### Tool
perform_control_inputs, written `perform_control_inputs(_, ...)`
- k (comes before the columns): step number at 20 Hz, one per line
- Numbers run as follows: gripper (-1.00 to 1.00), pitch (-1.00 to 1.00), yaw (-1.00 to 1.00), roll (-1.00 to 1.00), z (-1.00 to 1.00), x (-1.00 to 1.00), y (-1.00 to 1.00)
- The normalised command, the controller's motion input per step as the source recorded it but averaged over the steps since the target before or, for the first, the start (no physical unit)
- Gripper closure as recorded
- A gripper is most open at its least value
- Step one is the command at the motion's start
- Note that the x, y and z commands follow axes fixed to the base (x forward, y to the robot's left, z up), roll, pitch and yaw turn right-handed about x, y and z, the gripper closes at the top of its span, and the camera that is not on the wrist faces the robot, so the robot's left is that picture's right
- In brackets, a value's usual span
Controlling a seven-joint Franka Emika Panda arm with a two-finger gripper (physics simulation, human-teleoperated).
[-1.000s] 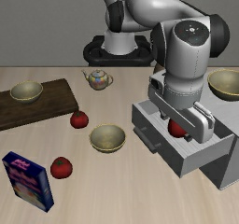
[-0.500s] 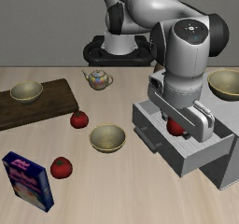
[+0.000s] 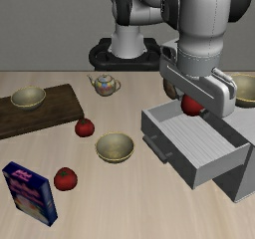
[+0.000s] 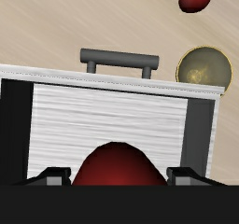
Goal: Pick the tomato in the top layer of the drawer and place it on the porcelain bowl at the top of the cabinet
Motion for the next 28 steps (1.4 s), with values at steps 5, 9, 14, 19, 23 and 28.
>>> perform_control_inputs(5,1.00,0.00,0.00,0.00,1.00,0.00,0.00)
perform_control_inputs(9,1.00,0.00,0.00,0.00,0.25,-0.75,0.00)
perform_control_inputs(14,1.00,0.00,0.00,0.00,0.00,0.00,1.00)
perform_control_inputs(19,1.00,0.00,0.00,0.00,0.00,0.00,1.00)
perform_control_inputs(23,-1.00,0.00,0.00,0.00,0.00,0.00,0.25)
perform_control_inputs(28,-1.00,0.00,0.00,0.00,0.00,0.00,0.00)
